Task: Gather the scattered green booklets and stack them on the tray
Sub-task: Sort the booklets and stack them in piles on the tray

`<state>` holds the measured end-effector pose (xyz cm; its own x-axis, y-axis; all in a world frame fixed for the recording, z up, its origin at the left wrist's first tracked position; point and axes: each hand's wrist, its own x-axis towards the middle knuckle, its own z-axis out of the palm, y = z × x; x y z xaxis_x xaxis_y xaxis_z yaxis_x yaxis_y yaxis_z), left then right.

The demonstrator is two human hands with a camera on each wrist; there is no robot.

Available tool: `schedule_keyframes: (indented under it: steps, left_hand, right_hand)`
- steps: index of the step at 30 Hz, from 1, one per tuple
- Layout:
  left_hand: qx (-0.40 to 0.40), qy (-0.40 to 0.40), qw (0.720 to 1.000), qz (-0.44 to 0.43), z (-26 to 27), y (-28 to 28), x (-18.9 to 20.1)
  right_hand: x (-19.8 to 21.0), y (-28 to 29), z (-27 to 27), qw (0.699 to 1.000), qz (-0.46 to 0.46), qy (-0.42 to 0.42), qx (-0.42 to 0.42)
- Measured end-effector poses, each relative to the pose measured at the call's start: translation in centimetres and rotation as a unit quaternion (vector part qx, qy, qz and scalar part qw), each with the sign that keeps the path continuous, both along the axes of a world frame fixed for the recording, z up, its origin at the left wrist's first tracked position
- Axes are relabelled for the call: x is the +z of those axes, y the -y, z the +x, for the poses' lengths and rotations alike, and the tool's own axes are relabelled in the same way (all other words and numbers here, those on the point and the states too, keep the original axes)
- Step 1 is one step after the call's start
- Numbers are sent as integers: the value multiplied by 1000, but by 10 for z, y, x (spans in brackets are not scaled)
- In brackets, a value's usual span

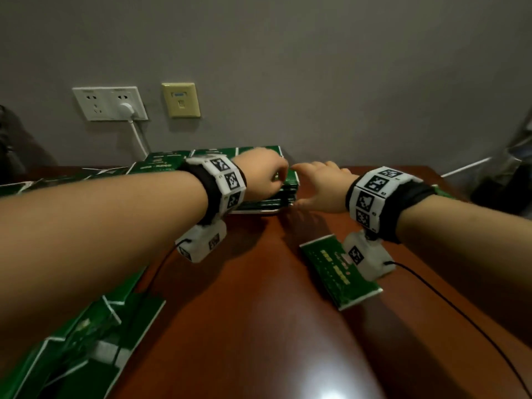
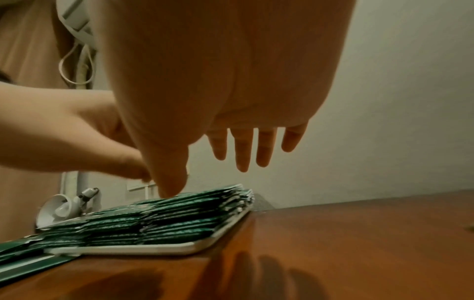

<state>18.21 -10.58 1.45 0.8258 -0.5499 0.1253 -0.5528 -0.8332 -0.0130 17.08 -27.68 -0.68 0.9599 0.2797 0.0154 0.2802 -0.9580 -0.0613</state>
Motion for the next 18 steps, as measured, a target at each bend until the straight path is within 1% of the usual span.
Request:
schedule_keyframes:
  steps: [2,4,6,8,10,12,15,18]
  left_hand:
    - [-25,-30,999,-10,-26,26,-13]
    - [-45,-79,996,1,-50,49,-33]
    - [-52,-121,991,31,-75,70,-56]
    - [-46,-144,986,73,-97,88,-74]
    - [-31,-149,984,90,-109,99,-83]
    - [-10,-149,986,80,-112,106,-83]
    - [1,-141,986,84,-112,112,-80]
    - [0,-134,987,94,-111,116,-83]
  right_hand:
    - [-2,22,-17,1000,1,6,-26]
    - [-9,48,-33,998,-13,7,-66]
    - [-22,77,-47,993,-31,-13,-115]
    - [-34,107,-56,985,-58,-43,-160]
    - [-43,134,-60,976,-83,-61,-190]
    - [-54,153,-60,970,-94,-68,-213]
    - [-68,171,-52,963,-84,-74,-246]
    - [-69,183,-41,959,-77,-67,-266]
